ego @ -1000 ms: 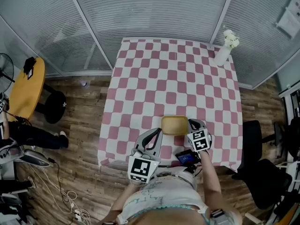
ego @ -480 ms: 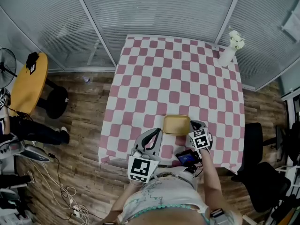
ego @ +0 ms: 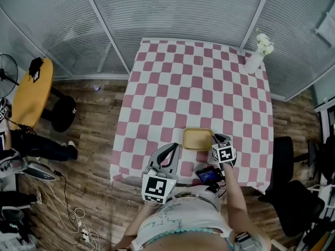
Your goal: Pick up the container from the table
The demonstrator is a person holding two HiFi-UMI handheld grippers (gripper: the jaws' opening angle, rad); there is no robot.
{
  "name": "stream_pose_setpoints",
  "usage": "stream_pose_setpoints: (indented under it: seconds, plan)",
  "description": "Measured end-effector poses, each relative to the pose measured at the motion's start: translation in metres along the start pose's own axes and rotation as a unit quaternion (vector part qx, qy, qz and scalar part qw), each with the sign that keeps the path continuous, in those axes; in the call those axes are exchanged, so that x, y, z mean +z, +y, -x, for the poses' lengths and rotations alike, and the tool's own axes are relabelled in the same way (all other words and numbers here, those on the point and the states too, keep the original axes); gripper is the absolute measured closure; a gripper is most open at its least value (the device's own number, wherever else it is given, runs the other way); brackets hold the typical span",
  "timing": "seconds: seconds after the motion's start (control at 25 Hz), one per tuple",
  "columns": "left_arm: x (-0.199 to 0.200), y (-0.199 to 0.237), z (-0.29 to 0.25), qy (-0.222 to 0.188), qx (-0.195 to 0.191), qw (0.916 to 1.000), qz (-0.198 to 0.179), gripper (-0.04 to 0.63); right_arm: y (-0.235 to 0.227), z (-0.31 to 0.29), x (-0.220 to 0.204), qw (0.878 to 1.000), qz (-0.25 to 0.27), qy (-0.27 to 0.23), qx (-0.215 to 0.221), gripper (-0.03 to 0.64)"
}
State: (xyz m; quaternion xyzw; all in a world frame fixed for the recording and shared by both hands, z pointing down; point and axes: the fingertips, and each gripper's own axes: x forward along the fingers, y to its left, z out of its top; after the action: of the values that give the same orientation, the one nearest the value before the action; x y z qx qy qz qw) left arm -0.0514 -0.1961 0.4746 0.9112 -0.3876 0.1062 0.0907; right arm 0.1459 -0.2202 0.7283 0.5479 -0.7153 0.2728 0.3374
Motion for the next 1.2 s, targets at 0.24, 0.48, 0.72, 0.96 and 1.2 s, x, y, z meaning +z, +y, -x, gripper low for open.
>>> stream_pose_setpoints:
  seconds: [0.24,0.48,0.72,0.96,1.2]
  plan:
    - [-0.002,0.006,0.003,0.004,0.008,1.0000,0.001,0.578,-0.002,-0.015,-0.005,0.998,-0.062,0.018,0.015,0.546]
    - [-0.003,0.012,0.007,0.007,0.014,0.9999,-0.002,0.578,-0.002,-0.032,-0.012,0.996,-0.081,0.045,0.007,0.552]
    - [-0.003,0.016,0.009,0.008,0.013,0.9999,-0.001,0.578,-0.003,-0.037,-0.014,0.995,-0.084,0.047,-0.006,0.558]
    - [-0.004,0.015,0.011,0.007,0.009,0.9999,-0.001,0.578,-0.002,-0.038,-0.017,0.993,-0.116,0.036,0.001,0.575]
    - [-0.005,0.016,0.013,0.009,0.007,0.9999,-0.002,0.578,-0.001,-0.038,-0.016,0.991,-0.126,0.031,0.001,0.583]
